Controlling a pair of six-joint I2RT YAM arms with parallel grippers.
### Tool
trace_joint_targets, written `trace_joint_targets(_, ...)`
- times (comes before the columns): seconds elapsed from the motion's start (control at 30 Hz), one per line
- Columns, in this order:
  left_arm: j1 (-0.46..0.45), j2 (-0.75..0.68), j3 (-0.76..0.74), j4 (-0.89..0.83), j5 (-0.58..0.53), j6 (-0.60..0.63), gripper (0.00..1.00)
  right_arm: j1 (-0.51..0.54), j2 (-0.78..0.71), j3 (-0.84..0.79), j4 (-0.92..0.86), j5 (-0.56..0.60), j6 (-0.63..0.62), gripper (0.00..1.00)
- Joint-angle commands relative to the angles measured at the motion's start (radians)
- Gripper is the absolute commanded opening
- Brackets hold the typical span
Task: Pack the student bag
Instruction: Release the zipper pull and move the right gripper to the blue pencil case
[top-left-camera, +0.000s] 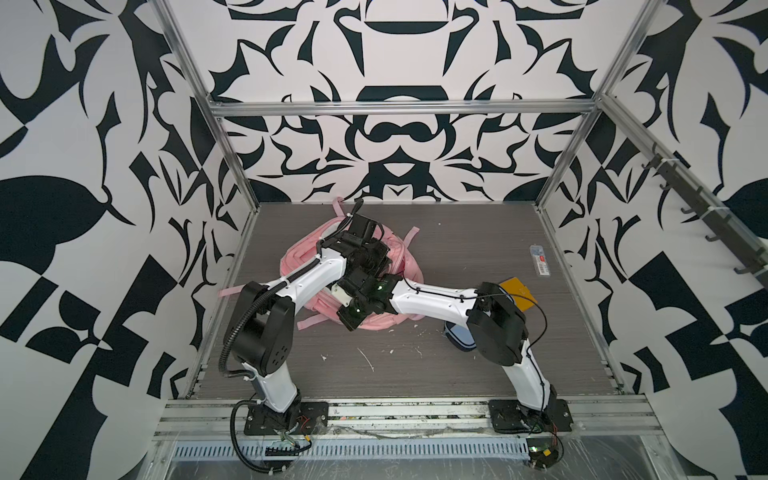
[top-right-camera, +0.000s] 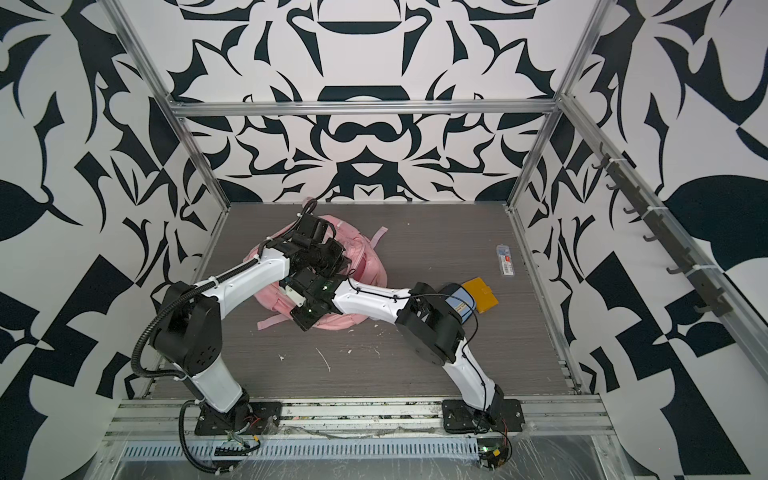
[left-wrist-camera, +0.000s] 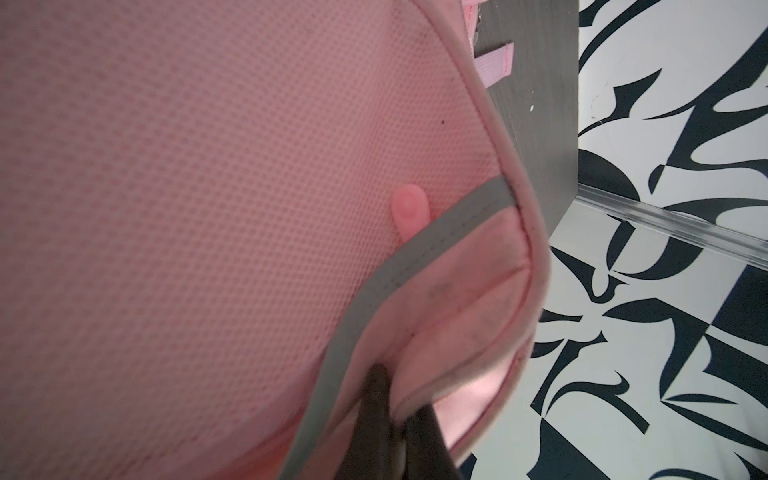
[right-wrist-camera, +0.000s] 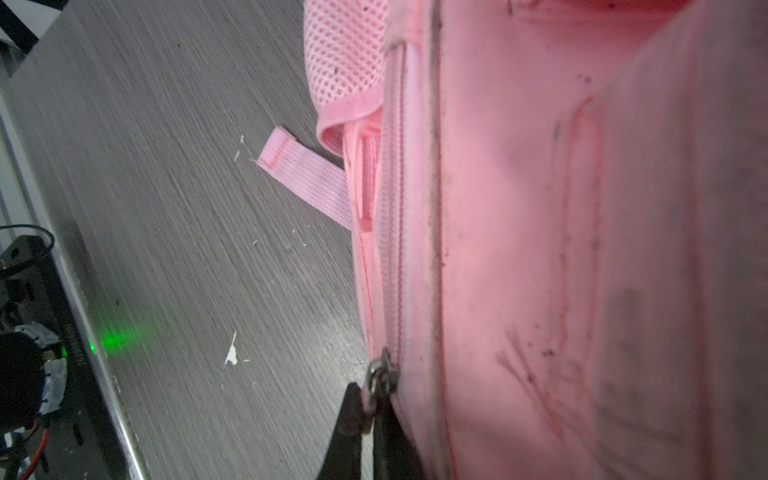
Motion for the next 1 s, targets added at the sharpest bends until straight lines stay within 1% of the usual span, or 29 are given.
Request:
trace_joint_targets(0.0,-0.011,-0.087,0.019,0.289,0.140,-0.133,0.00,-0.064,-0.070,0.014,0.469,-0.356,-0.002,0.00)
trace_joint_targets(0.13,-0.011,-0.111,0.016,0.294,0.129,-0.147,0.00,-0.079,-0.064,-0.006,0.528,-0.342,0.040,0.00)
trace_joint_targets(0.23,-0.003,-0.130,0.004,0.281,0.119,-0.140,0.00,-0.082,-0.073,-0.010,0.544,-0.332,0.041,0.00)
trace_joint_targets(0.27,0.001,-0.138,0.000,0.270,0.116,-0.134,0.00,-0.083,-0.077,-0.006,0.537,-0.332,0.037,0.03)
trace_joint_targets(0.33,0.012,-0.153,-0.017,0.260,0.109,-0.119,0.00,-0.083,-0.093,-0.008,0.505,-0.335,0.019,0.13)
trace_joint_targets(0.4,0.025,-0.163,-0.034,0.253,0.108,-0.103,0.00,-0.084,-0.129,-0.050,0.491,-0.331,0.006,0.20)
trace_joint_targets(0.53,0.051,-0.172,-0.027,0.199,0.094,-0.027,0.00,-0.084,-0.260,-0.244,0.554,-0.301,0.014,0.34)
trace_joint_targets(0.6,0.059,-0.169,-0.022,0.181,0.087,0.006,0.00,-0.083,-0.331,-0.329,0.552,-0.277,0.016,0.41)
trace_joint_targets(0.7,0.072,-0.163,-0.024,0.164,0.076,0.034,0.00,-0.086,-0.439,-0.439,0.537,-0.233,0.021,0.48)
trace_joint_targets(0.77,0.081,-0.156,-0.034,0.177,0.077,0.040,0.00,-0.092,-0.510,-0.501,0.513,-0.197,0.028,0.49)
trace_joint_targets(0.83,0.090,-0.146,-0.024,0.162,0.074,0.071,0.00,-0.098,-0.589,-0.561,0.484,-0.157,0.046,0.49)
trace_joint_targets(0.97,0.112,-0.116,-0.008,0.146,0.078,0.130,0.00,-0.127,-0.759,-0.679,0.450,-0.093,0.119,0.50)
